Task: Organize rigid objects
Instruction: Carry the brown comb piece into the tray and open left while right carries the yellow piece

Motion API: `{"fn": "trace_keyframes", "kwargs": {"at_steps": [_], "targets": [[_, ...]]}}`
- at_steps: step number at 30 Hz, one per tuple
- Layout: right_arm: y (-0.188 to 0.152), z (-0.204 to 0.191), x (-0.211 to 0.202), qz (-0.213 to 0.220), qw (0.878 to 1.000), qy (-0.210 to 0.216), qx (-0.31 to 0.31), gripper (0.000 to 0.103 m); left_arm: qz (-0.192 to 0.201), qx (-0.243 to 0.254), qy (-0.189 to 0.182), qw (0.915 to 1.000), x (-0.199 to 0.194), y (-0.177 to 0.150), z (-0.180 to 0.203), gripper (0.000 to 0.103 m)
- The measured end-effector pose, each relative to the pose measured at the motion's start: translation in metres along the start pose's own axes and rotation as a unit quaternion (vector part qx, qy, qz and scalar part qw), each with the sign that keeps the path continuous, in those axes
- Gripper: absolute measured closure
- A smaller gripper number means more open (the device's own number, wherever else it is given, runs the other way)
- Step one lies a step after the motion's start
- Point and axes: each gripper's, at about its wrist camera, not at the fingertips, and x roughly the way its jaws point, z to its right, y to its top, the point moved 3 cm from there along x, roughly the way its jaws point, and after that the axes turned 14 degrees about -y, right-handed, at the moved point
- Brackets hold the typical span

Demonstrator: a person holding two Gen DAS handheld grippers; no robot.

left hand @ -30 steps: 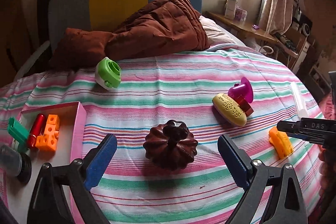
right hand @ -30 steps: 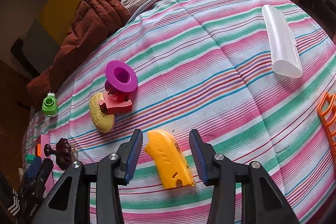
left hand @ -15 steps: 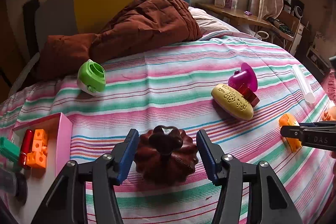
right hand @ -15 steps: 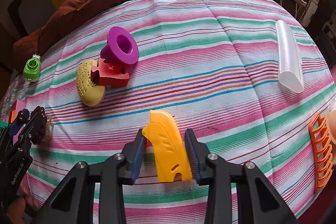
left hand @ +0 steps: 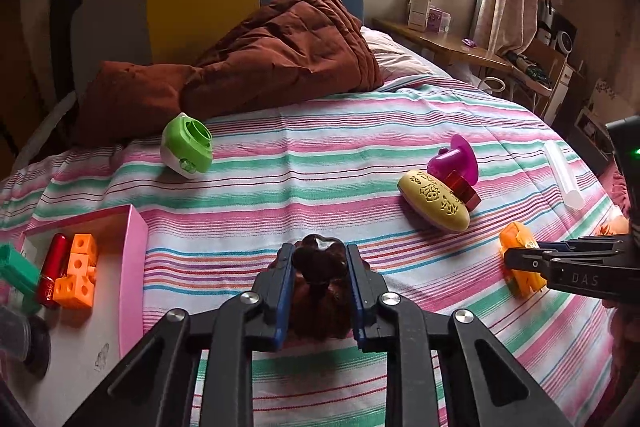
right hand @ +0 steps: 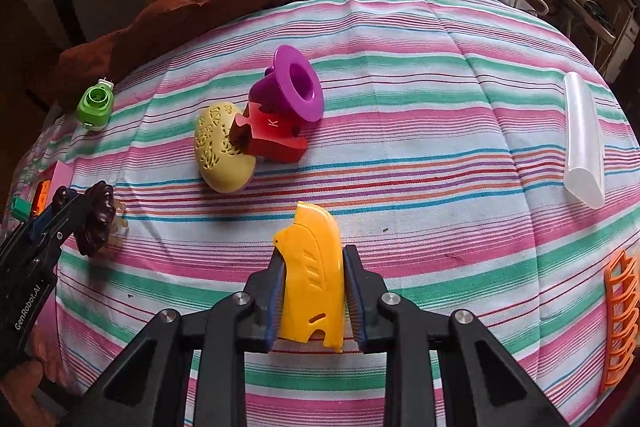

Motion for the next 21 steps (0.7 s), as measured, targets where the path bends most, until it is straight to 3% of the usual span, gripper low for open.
{"fn": "trace_keyframes", "kwargs": {"at_steps": [7,21], "targets": [[-0.001,-0.003,-0.004,0.004,1.0,0.023,-0.001,0.077,0.015,-0.049,-0.028,0.9983,-0.024,-0.01,-0.007,0.08],[-0.007,-0.015,0.0,0.001,0.999,0.053,-0.011,0.077,0.06,-0.065,-0.055,0.9946,-0.095,-0.031,-0.018,0.082]]}}
